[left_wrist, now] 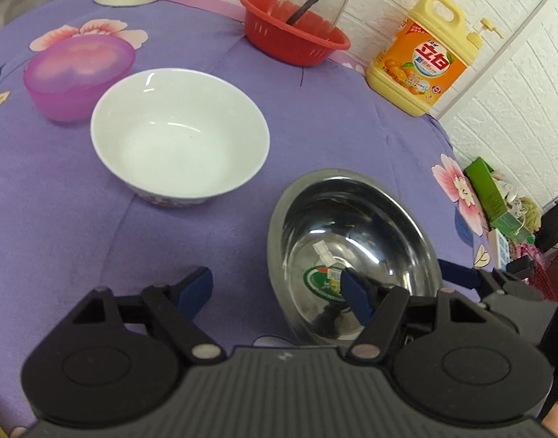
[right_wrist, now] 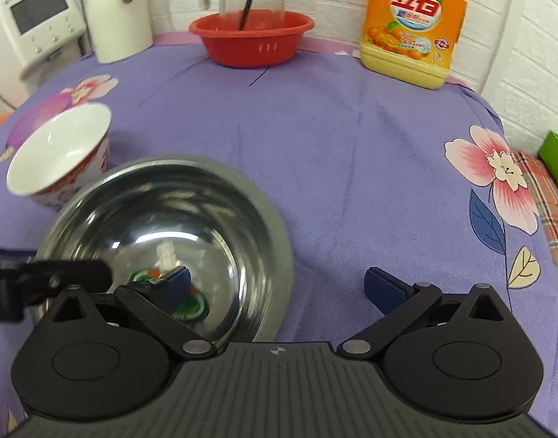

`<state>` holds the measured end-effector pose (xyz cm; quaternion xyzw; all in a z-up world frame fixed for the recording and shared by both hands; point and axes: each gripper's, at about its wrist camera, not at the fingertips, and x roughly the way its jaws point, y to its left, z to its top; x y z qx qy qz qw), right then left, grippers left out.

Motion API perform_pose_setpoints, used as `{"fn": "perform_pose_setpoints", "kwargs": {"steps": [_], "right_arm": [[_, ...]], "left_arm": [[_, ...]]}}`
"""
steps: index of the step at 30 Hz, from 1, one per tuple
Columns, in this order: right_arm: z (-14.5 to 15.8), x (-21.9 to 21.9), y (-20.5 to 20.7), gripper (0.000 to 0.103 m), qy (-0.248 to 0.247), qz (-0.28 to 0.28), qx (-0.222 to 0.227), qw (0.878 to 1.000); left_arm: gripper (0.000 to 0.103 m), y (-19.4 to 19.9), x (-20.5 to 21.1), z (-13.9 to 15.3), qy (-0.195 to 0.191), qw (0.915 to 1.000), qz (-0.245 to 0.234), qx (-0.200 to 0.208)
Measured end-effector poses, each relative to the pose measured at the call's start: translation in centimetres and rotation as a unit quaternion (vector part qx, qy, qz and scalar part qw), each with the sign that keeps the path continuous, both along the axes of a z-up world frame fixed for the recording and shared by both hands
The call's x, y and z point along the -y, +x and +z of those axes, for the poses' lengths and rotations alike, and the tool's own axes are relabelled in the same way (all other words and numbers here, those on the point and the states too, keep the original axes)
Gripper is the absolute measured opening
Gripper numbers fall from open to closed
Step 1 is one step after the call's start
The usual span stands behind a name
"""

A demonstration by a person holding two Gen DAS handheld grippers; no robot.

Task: Organize plates and bowls
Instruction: 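Lift the steel bowl with the left gripper, then lower the steel bowl onto the plate stack and open the left gripper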

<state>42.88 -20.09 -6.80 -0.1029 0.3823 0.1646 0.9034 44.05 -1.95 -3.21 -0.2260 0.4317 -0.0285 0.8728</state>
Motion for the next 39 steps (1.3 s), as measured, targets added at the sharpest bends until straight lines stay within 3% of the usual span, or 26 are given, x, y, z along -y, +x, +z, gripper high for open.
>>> {"fn": "perform_pose_setpoints", "kwargs": {"steps": [3,9,10,11,13,17,24,31,39], "right_arm": [[0.2,0.4,-0.5,0.103,0.015,-0.016,0.013,1.0],[-0.5,0.2,-1.5,0.103,0.053,-0.025,0.029,0.998],[-0.3,0.0,-1.8,0.098,0.061,-0.02,0.031,0.997],[-0.3,-0.4,-2.0,0.095,0.064,-0.011,0.031,0.997],[-0.2,-1.3,-2.6,0.084,0.057,-0.003,0.033,0.998],[0.6,-1.4,-4.2,0.081,0.079,0.005,0.026,0.997],[1.7,-2.9,-11.2,0.082,0.055,0.012,0.057,0.997],[0.2,-3.6,-19.1,0.085,0.048,0.011,0.063,0.997],[-1.1,-3.3,-22.2,0.085,0.055,0.0,0.057,0.997]], "left_arm": [[0.066,0.1,0.5,0.1,0.009,0.9999,-0.008,0.002],[0.037,0.4,0.9,0.1,0.006,0.999,-0.042,0.014],[0.033,0.4,1.0,0.0,0.0,0.9989,-0.045,0.013],[0.021,0.4,1.1,0.1,-0.008,0.9986,-0.05,0.012],[0.02,0.1,1.2,0.4,0.003,0.9982,-0.058,0.011],[0.02,-1.8,0.4,1.5,-0.004,0.9968,-0.077,0.017],[0.02,-8.5,-0.8,2.5,0.004,0.9927,-0.117,0.026],[0.021,-15.4,-1.2,1.2,0.01,0.9855,-0.169,0.011],[0.021,-17.6,-1.2,0.2,0.016,0.9845,-0.174,0.01]]}}
